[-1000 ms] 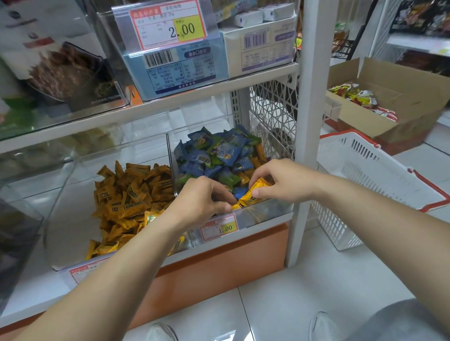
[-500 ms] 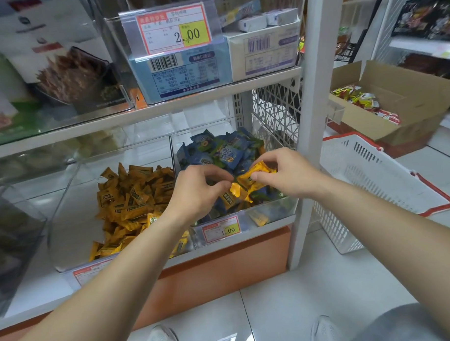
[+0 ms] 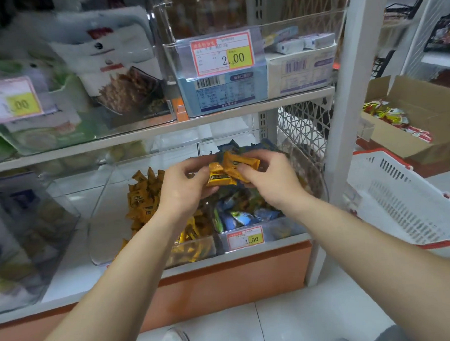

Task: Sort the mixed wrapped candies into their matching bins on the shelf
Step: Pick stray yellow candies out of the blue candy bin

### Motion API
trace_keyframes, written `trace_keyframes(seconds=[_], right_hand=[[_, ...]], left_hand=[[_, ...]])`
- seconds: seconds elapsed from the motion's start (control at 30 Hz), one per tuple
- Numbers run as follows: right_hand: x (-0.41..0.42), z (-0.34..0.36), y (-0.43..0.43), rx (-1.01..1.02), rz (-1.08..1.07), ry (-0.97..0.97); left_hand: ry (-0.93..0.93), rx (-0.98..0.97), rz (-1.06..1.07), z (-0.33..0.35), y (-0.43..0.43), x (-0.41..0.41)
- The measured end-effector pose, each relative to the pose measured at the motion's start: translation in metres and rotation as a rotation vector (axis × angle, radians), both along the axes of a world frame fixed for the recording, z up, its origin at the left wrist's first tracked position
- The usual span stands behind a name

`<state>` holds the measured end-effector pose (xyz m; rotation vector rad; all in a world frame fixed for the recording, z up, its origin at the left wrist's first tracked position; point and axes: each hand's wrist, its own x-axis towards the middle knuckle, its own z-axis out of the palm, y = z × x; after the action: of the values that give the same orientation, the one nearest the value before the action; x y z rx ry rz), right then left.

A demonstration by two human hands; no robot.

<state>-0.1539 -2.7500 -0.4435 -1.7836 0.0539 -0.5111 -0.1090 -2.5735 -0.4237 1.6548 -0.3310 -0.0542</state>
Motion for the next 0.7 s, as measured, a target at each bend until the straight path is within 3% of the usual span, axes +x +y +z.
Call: trace_keyframes(seconds=[0.13,0.23,0.33,0.47,0.53,0.7], right_hand=[[0.018,0.006,0.053,-0.043,0.033,-0.075],[0.031,0.006,0.092,-0.186,0.077,-0.067],[0.041,-0.003,0.116,-0.505,0.146,0.003],[0.040,-0.010,0.125,-0.934,0.251,0.102],[0.036,-0.006,0.115,-0.934,0.242,0.055],[0.020,0.014,0.042,-0.825,0.097,0.013]], left_hand=[[-0.070,0.004,0.161,0.004,0.036,0.010],[-0.094,0.088,0.309,-0.001,0.066,0.022],[-0.171,0.393,0.366,-0.014,0.092,0.032],[-0.204,0.863,0.257,-0.032,0.109,0.038],[-0.256,0.910,0.258,-0.031,0.109,0.038],[-0.525,0.811,0.095,-0.014,0.065,0.018]])
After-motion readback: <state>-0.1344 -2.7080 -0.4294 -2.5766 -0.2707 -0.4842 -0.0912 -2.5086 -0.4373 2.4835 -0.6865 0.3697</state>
